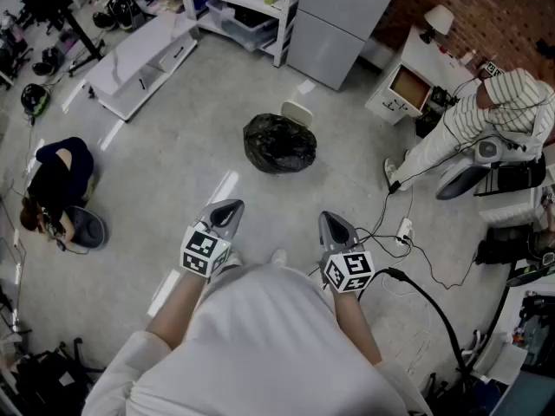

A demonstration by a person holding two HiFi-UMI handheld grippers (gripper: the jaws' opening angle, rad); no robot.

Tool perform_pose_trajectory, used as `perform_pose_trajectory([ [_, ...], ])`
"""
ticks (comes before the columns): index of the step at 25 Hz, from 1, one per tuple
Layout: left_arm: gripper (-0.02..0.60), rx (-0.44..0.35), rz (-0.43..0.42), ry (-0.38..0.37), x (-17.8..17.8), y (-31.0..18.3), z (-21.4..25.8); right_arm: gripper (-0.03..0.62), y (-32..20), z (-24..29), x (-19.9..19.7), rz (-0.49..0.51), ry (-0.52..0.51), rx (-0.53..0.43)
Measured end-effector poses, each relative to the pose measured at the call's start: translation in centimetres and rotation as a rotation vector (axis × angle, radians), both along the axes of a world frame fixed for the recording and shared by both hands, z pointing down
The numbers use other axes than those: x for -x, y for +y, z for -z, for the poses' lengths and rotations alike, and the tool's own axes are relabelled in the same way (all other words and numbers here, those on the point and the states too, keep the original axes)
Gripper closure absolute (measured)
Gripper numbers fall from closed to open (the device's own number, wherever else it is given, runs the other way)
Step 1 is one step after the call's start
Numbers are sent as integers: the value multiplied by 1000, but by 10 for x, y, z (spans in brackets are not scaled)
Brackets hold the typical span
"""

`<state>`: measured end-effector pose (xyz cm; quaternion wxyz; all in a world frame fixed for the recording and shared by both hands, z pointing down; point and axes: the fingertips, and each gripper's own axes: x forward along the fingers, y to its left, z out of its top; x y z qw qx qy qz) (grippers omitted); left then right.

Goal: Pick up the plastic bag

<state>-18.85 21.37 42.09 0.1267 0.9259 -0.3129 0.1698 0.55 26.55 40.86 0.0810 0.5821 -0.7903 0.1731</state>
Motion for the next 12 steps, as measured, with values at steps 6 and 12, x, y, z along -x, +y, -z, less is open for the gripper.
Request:
perform_pose_trajectory([
  [6, 578, 5, 4, -2, -2, 2, -2, 592, 1, 0, -3, 0, 0, 1],
  [12, 578, 6, 7, -7, -8, 2, -3, 592, 1, -2, -7, 6, -3, 4],
])
